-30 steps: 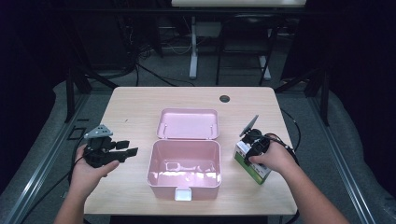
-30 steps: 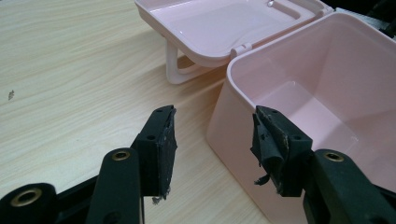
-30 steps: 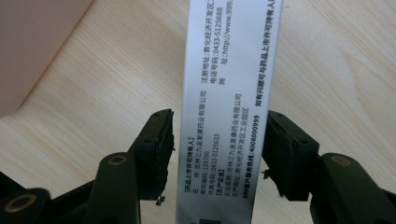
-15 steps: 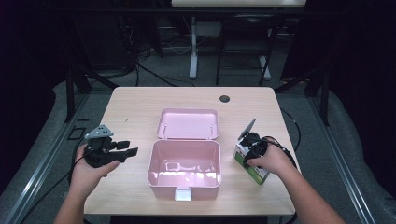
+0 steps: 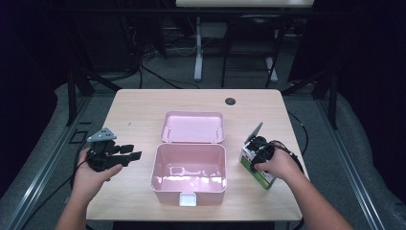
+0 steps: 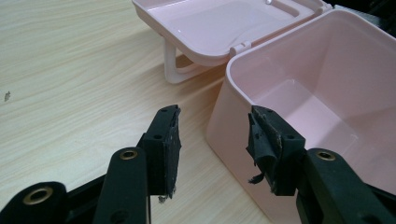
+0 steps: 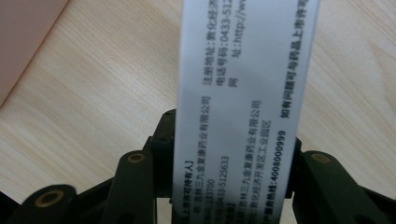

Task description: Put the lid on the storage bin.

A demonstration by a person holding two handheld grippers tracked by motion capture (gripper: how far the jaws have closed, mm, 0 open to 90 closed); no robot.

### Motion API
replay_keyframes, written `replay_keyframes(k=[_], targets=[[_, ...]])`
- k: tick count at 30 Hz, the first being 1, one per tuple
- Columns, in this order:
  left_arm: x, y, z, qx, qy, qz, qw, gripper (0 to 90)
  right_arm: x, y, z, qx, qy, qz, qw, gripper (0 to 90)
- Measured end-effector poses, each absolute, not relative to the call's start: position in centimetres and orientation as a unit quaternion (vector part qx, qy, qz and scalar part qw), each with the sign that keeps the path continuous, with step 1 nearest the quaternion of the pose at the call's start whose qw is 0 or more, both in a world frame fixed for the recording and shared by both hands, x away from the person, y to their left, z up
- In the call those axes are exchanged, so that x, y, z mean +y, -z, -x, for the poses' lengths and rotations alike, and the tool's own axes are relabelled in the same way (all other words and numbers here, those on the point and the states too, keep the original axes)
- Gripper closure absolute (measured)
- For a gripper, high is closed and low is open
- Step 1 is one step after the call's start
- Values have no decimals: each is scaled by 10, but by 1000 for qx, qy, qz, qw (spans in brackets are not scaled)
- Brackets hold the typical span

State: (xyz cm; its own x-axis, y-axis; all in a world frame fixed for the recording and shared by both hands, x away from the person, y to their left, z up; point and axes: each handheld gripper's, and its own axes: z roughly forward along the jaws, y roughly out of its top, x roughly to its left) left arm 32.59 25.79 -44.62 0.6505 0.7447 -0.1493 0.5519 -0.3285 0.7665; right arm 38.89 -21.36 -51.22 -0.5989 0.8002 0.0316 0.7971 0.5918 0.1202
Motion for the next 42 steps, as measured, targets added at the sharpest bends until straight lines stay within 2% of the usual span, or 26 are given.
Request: replay_keyframes(k=[42], targets=[[258,447,-325,402,-114,-809,413,539,-212,522,-393,895,-40,-444,5,600]])
